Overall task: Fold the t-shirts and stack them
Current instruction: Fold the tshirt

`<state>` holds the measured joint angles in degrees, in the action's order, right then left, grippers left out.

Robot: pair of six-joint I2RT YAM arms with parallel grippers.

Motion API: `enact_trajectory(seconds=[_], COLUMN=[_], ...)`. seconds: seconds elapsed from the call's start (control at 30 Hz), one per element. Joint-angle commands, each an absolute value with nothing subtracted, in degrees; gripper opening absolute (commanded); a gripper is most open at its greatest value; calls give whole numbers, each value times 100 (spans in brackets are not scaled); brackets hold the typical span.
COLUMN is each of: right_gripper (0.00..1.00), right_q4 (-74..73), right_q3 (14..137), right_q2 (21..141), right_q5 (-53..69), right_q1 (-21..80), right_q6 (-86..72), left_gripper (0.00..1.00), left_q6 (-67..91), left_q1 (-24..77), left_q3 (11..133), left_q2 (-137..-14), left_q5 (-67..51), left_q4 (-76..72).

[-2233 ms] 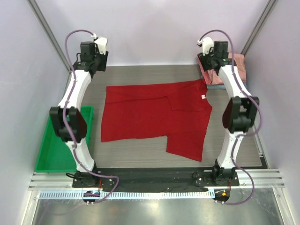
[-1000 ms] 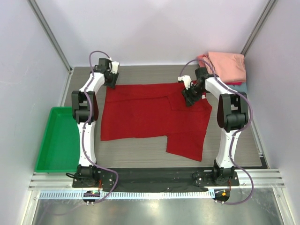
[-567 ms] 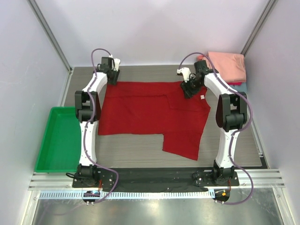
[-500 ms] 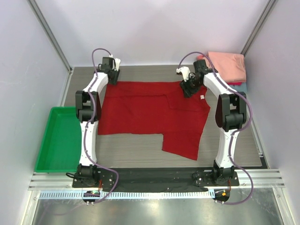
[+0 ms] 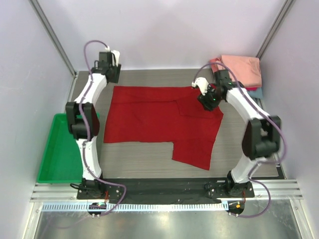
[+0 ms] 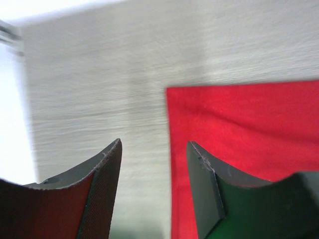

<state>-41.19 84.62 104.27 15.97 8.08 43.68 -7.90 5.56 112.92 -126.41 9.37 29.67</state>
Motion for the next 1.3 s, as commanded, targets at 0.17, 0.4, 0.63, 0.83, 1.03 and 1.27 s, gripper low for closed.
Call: enact_trajectory(seconds=[0.17, 0.4, 0.63, 0.83, 1.03, 1.27], right_gripper=[53, 53, 50, 49, 49, 48], right_q4=[-4095, -4658, -5113, -6179, -6468, -6504], right_q3=[5996, 4346, 3146, 3472, 3437, 3138], right_q2=[7439, 5497, 4543, 5772, 6029, 6196], right_q5=[1607, 2398, 3434, 3428, 3261, 3129], right_q1=[817, 1361, 1380, 1389, 1397, 1450], right_q6=[6354, 8091, 10563, 11285, 11855, 12296], left_gripper=[53, 50, 51, 52, 53, 55], left_q6=[-852, -993, -1230, -1353, -1573, -1678], left_q1=[545, 562, 562, 554, 554, 554], left_q3=[9714, 7351, 7005, 7383, 7462, 7629], left_q2=[-9907, -8596, -8701, -8921, -9088, -9228], left_q5=[20, -914, -572, -334, -53, 184], left_q4=[3593, 4078, 4034, 4043, 4008, 3973])
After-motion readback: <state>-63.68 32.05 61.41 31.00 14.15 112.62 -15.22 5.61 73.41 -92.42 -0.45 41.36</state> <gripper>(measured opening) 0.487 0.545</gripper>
